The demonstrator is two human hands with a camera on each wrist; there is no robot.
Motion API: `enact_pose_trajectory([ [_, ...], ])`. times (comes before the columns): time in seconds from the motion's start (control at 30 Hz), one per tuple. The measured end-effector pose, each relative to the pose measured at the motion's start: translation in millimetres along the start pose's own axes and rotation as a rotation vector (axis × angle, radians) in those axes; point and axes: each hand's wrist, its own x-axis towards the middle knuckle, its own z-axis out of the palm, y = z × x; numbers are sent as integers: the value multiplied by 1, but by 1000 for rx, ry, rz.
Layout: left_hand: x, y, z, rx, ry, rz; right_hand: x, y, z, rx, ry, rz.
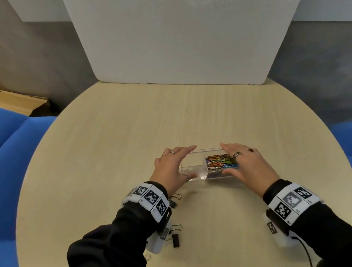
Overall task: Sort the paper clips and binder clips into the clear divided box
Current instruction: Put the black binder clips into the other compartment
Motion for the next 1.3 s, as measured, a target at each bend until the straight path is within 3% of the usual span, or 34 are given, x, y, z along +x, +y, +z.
enact_pose_trajectory([
  [0.2, -25, -46, -47, 38, 42, -71, 4, 0, -5, -150, 21, 110],
  [0.43, -51, -106, -64, 187, -169, -208, 5, -4, -3, -272, 109, 224],
  [0.57, -60, -124, -57, 195, -265, -216, 2, -32, 2, -307, 292, 180],
  [0.63, -63, -127, -50, 176, -275, -177, 1, -60, 8, -241, 311, 106],
  [0.7, -65, -126, -42, 153, -271, -108, -2, -91, 19, -153, 204, 63],
  [0.8, -66, -118, -31, 173, -272, -2, -5, -126, 39, 71, -108, 145],
  [0.93, -60, -112, -21, 195, -262, -6, -3, -141, 64, 181, -322, 198],
  [1.1, -58, -111, -16, 164, -171, -21, -3, -138, 73, 147, -302, 178],
  [1.3, -64, -115, -18, 138, -159, -23, -12, -138, 74, 63, -280, 54],
])
